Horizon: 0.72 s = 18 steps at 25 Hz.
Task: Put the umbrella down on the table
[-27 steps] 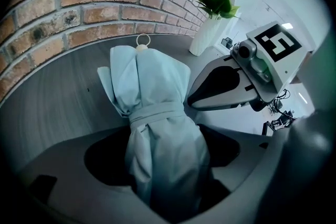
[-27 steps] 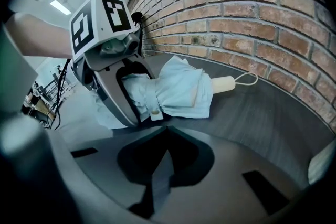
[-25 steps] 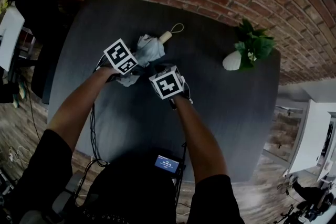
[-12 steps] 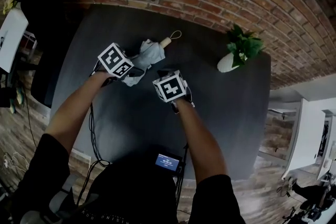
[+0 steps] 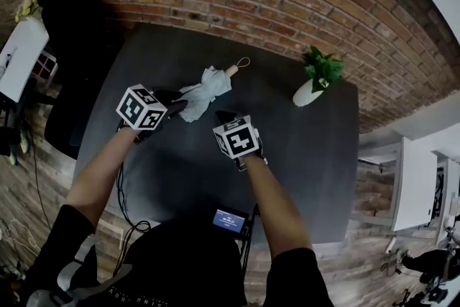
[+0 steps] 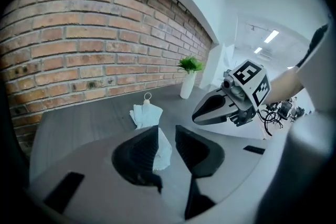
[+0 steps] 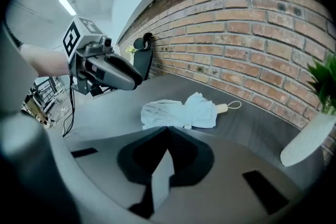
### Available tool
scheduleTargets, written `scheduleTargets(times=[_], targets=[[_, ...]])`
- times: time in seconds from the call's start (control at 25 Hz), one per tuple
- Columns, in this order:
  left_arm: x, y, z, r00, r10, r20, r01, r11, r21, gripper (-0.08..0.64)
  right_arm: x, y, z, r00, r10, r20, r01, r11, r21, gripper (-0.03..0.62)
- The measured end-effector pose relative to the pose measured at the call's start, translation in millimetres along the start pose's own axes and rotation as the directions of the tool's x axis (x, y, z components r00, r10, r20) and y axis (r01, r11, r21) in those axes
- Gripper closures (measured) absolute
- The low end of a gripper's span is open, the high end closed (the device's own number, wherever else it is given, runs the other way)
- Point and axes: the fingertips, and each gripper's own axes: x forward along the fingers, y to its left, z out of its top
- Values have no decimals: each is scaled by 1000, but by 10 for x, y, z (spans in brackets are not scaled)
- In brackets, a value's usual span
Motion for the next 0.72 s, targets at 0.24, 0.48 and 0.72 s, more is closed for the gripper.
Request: scheduleTargets(times=[0.24, 0.48, 0.72], targets=[[-446, -291, -191, 995, -16, 100, 17, 1000, -9, 556, -281, 422, 67, 997, -17, 81, 19, 1000, -16, 584], [-765, -648, -406, 984, -59, 169, 59, 998, 6, 557, -539, 791, -1, 988, -54, 144, 55, 999, -2, 584], [-903, -1139, -795, 974, -152, 168, 148, 988, 39, 557, -767, 1091, -216, 981, -91, 174, 89, 996, 17, 584]])
